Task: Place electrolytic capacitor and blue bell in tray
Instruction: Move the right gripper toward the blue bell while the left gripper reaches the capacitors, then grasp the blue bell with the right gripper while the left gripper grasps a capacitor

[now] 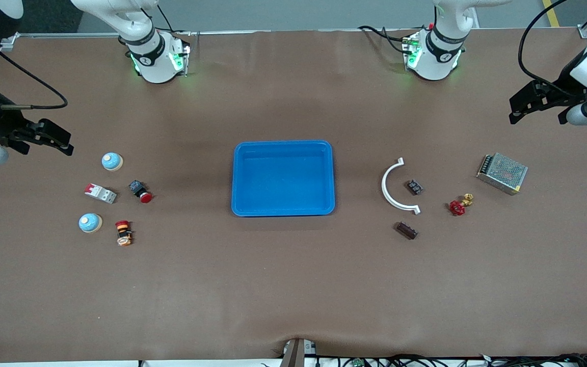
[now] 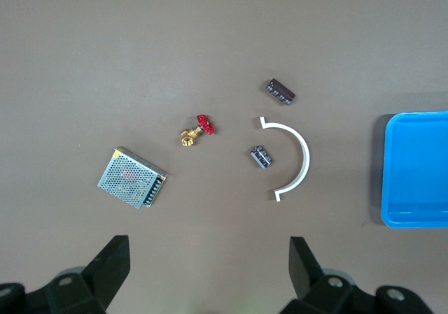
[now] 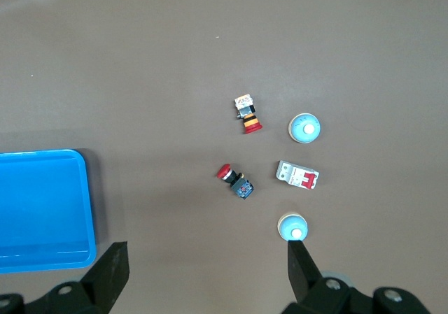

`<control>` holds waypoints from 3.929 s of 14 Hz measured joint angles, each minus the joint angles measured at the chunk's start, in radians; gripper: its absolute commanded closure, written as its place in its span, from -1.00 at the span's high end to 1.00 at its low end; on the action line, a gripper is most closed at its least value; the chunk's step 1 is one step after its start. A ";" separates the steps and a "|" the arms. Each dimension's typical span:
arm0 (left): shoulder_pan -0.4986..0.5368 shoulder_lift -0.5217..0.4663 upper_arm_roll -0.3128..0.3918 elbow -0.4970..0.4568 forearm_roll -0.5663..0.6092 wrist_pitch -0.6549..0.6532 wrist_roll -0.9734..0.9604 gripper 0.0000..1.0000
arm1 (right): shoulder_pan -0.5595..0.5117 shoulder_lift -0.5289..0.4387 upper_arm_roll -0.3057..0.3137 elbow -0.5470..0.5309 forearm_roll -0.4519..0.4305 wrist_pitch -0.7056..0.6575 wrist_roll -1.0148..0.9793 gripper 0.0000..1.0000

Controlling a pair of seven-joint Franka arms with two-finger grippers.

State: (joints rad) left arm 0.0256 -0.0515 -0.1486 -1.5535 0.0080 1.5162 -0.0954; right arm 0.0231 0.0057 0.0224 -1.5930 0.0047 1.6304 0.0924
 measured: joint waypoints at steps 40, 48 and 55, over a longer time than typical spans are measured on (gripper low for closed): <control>-0.059 0.515 -0.142 -0.518 0.214 0.743 -0.904 0.52 | -0.209 0.552 -0.076 -0.404 -0.034 1.018 -0.144 1.00; -0.053 0.537 -0.141 -0.518 0.216 0.763 -0.911 -0.68 | -0.214 0.574 -0.074 -0.393 -0.037 1.026 -0.146 -1.00; -0.054 0.525 -0.142 -0.500 0.216 0.743 -0.911 -1.00 | -0.198 0.540 -0.043 -0.311 -0.031 0.789 -0.072 -1.00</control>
State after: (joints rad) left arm -0.0287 0.4740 -0.2902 -2.0532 0.2243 2.2596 -1.0066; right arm -0.1750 0.5454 -0.0210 -1.9042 -0.0262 2.4199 0.0207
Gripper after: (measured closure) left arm 0.661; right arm 0.317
